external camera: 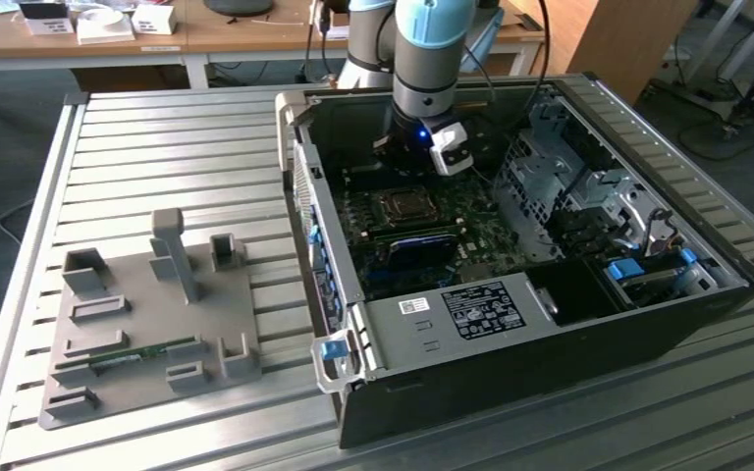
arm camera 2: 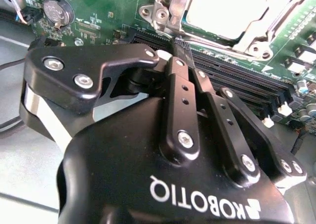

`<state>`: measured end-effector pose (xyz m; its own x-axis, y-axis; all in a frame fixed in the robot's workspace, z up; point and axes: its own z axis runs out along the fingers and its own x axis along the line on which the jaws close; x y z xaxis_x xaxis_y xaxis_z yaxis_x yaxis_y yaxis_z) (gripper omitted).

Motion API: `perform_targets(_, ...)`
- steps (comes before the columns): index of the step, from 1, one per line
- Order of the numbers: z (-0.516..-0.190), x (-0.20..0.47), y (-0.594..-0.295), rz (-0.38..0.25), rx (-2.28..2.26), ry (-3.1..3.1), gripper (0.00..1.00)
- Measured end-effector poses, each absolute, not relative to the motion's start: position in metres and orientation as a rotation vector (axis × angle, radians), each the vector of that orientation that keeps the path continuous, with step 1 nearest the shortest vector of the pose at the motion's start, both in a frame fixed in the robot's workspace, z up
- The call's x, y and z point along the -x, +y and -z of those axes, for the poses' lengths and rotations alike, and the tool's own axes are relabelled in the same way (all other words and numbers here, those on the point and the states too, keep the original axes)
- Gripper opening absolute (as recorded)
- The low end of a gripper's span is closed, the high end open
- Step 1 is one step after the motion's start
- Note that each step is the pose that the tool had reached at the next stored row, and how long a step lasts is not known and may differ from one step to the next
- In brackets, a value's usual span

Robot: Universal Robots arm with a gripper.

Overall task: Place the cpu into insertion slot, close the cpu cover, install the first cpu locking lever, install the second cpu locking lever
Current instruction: 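Install the first cpu locking lever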

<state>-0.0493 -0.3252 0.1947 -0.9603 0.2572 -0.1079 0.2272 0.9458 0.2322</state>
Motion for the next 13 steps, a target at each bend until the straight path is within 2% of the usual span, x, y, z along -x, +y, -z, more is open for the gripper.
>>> perform_targets(13,-0.1921,0.0514,-0.3251,-0.332,-0.364,2.941,0.11)
